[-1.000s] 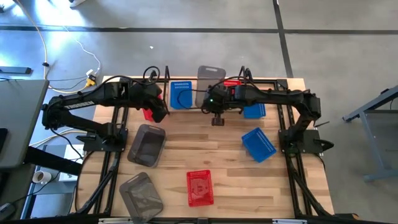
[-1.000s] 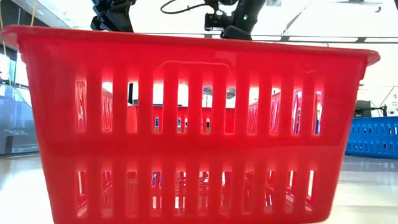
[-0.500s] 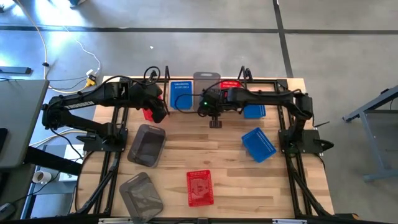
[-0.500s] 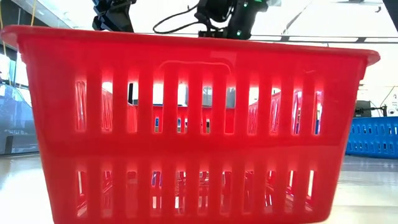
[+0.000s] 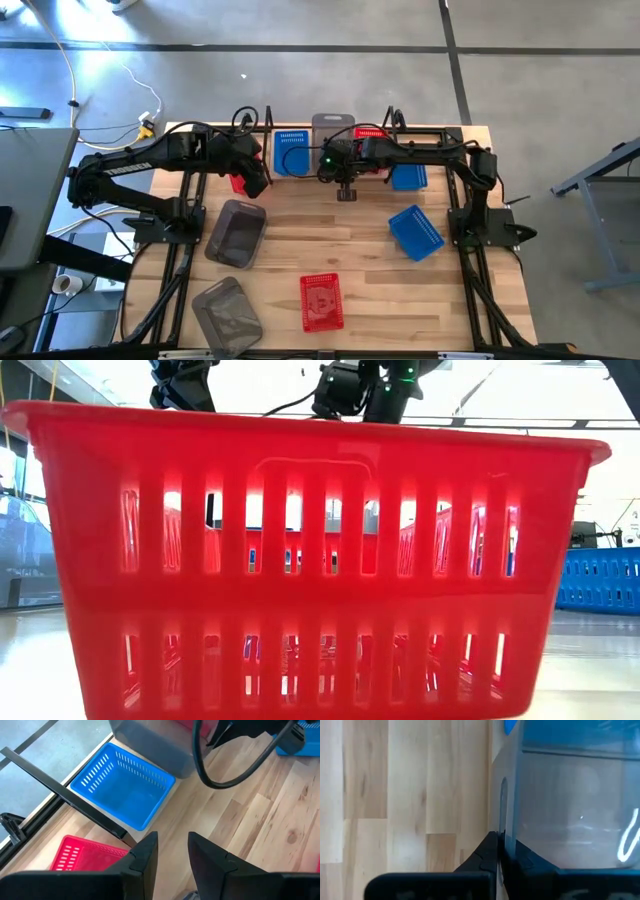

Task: Stack baskets on shelf by color
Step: Put the bottom right black bin on the shelf

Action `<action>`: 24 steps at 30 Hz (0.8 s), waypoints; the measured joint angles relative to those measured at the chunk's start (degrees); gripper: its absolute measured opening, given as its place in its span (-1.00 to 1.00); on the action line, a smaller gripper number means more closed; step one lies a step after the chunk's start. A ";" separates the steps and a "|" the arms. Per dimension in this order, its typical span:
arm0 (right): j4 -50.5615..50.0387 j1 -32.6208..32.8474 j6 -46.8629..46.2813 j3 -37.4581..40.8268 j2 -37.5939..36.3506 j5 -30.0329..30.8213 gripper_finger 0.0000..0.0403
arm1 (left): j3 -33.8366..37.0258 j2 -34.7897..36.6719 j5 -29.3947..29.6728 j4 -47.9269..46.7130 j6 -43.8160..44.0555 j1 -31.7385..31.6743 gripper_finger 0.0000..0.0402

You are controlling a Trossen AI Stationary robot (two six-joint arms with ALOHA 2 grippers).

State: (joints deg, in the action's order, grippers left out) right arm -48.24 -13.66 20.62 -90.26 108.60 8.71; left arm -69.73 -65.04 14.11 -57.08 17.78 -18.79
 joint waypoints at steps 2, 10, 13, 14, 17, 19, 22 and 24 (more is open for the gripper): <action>0.09 -0.23 0.02 0.00 0.33 -0.38 -1.00 | 0.00 0.00 0.00 0.00 0.00 0.00 -0.51; 0.08 -0.23 1.21 0.00 0.50 -0.40 -1.00 | 0.00 0.00 0.00 0.00 0.00 0.00 -0.51; 0.08 -0.23 1.51 0.00 0.50 -0.37 -1.00 | 0.00 0.00 0.00 0.00 0.00 0.00 -0.51; 0.08 -0.23 1.51 0.00 0.50 -0.39 -1.00 | 0.00 0.00 0.00 0.00 0.00 0.00 -0.51; 0.08 -0.23 1.46 0.00 0.50 -0.34 -1.00 | 0.00 0.00 0.00 0.00 0.00 0.00 -0.51; 0.08 -0.23 1.44 0.00 0.50 -0.32 -1.00 | 0.00 0.00 0.00 0.00 0.00 0.00 -0.51; 0.25 -0.23 1.44 0.00 0.50 0.07 -1.00 | 0.00 0.00 0.00 -0.02 0.00 0.00 -0.51; 0.61 -0.33 1.36 0.00 0.50 0.08 -1.00 | 0.00 0.00 0.00 -0.01 0.00 0.00 -0.51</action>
State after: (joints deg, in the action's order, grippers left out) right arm -47.63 -13.99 21.99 -90.26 109.10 8.78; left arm -69.73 -65.04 14.11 -57.09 17.78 -18.79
